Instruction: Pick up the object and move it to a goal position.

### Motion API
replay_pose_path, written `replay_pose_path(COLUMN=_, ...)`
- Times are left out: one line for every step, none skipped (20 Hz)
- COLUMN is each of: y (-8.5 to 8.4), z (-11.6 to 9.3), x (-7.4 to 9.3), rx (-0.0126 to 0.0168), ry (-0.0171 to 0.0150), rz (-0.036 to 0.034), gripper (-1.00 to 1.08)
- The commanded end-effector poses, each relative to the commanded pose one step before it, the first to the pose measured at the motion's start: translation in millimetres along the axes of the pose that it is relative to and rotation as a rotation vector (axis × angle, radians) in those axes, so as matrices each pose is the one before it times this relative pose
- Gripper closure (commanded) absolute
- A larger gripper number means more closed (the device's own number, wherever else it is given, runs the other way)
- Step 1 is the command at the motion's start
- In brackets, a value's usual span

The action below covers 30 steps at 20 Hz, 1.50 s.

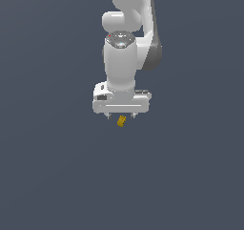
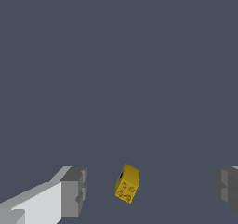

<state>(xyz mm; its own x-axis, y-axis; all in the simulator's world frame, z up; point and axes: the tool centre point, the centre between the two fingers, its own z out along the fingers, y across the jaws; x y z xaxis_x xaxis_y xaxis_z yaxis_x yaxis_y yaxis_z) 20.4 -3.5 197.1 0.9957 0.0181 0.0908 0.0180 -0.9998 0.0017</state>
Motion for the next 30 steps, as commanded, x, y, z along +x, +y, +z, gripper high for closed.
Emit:
replay_pose_path(y=0.01, z=0.0, x=0.0, rx=0.0, ry=0.0, rz=0.0, gripper=-0.92)
replay_pose_path(y=0.07, z=-0.14, x=0.12, rx=0.00029, ry=0.00059, rz=0.001, gripper=-0.92)
replay_pose_path(y=0.42, z=-0.47, x=0.33, rx=0.00098, ry=0.00186, rz=0.00322, gripper=-0.92)
replay_pose_path(y=0.63, z=-0.74, x=0.55, rx=0.00159, ry=0.003, rz=0.00525, gripper=-0.92)
replay_pose_path(y=0.89, z=-1.02, x=0.76, rx=0.00222, ry=0.00418, rz=0.0074, gripper=-0.92)
replay_pose_path(y=1.11, z=-1.25, x=0.96, rx=0.00282, ry=0.00528, rz=0.00954, gripper=-0.92)
replay_pose_path(y=1.06, z=-1.15, x=0.9, rx=0.00273, ry=0.00504, rz=0.00942, gripper=-0.92)
replay_pose_path(y=0.81, z=-0.81, x=0.65, rx=0.00209, ry=0.0038, rz=0.00746, gripper=-0.92)
replay_pose_path(y=0.57, z=-0.49, x=0.4, rx=0.00146, ry=0.00256, rz=0.00543, gripper=-0.92)
replay_pose_path(y=0.26, z=-0.16, x=0.16, rx=0.00078, ry=0.00129, rz=0.00318, gripper=-0.92)
replay_pose_path(y=0.08, z=0.06, x=-0.03, rx=0.00016, ry=0.00017, rz=0.00095, gripper=-0.92)
replay_pose_path(y=-0.13, z=0.12, x=-0.1, rx=-0.00033, ry=-0.00059, rz=-0.00121, gripper=-0.92)
replay_pose_path(y=-0.16, z=-0.18, x=0.09, rx=-0.00046, ry=-0.0005, rz=-0.00268, gripper=-0.92)
replay_pose_path(y=0.02, z=-0.44, x=0.27, rx=-0.00012, ry=0.00022, rz=-0.00181, gripper=-0.92)
replay_pose_path(y=0.21, z=-0.03, x=0.13, rx=0.0, ry=0.0, rz=0.0, gripper=-0.92)
replay_pose_path(y=-0.29, z=0.14, x=-0.19, rx=0.00009, ry=0.00006, rz=0.00068, gripper=-0.92)
replay_pose_path(y=0.06, z=0.72, x=-0.45, rx=0.0001, ry=-0.00052, rz=0.00262, gripper=-0.92)
replay_pose_path(y=-0.13, z=1.19, x=-0.76, rx=0.00006, ry=-0.00097, rz=0.00372, gripper=-0.92)
replay_pose_path(y=-0.14, z=1.67, x=-1.06, rx=0.00003, ry=-0.00142, rz=0.00506, gripper=-0.92)
replay_pose_path(y=-0.17, z=2.13, x=-1.36, rx=0.0, ry=-0.00186, rz=0.00639, gripper=-0.92)
replay_pose_path(y=-0.21, z=2.58, x=-1.66, rx=-0.00004, ry=-0.00227, rz=0.00766, gripper=-0.92)
replay_pose_path(y=-0.24, z=2.98, x=-1.95, rx=-0.0001, ry=-0.00264, rz=0.00888, gripper=-0.92)
replay_pose_path(y=-0.21, z=3.37, x=-2.22, rx=-0.00015, ry=-0.00299, rz=0.01011, gripper=-0.92)
replay_pose_path(y=-0.21, z=3.76, x=-2.51, rx=-0.00022, ry=-0.00332, rz=0.01141, gripper=-0.92)
replay_pose_path(y=-0.17, z=4.16, x=-2.81, rx=-0.00031, ry=-0.00365, rz=0.01276, gripper=-0.92)
replay_pose_path(y=-0.13, z=4.53, x=-3.11, rx=-0.00044, ry=-0.00399, rz=0.014, gripper=-0.92)
replay_pose_path(y=-0.08, z=4.93, x=-3.43, rx=-0.0006, ry=-0.00436, rz=0.01532, gripper=-0.92)
replay_pose_path(y=0.01, z=5.33, x=-3.77, rx=-0.0008, ry=-0.00473, rz=0.01666, gripper=-0.92)
replay_pose_path(y=0.12, z=5.71, x=-4.1, rx=-0.00102, ry=-0.00506, rz=0.01802, gripper=-0.92)
replay_pose_path(y=0.24, z=6.08, x=-4.45, rx=-0.00128, ry=-0.00539, rz=0.01939, gripper=-0.92)
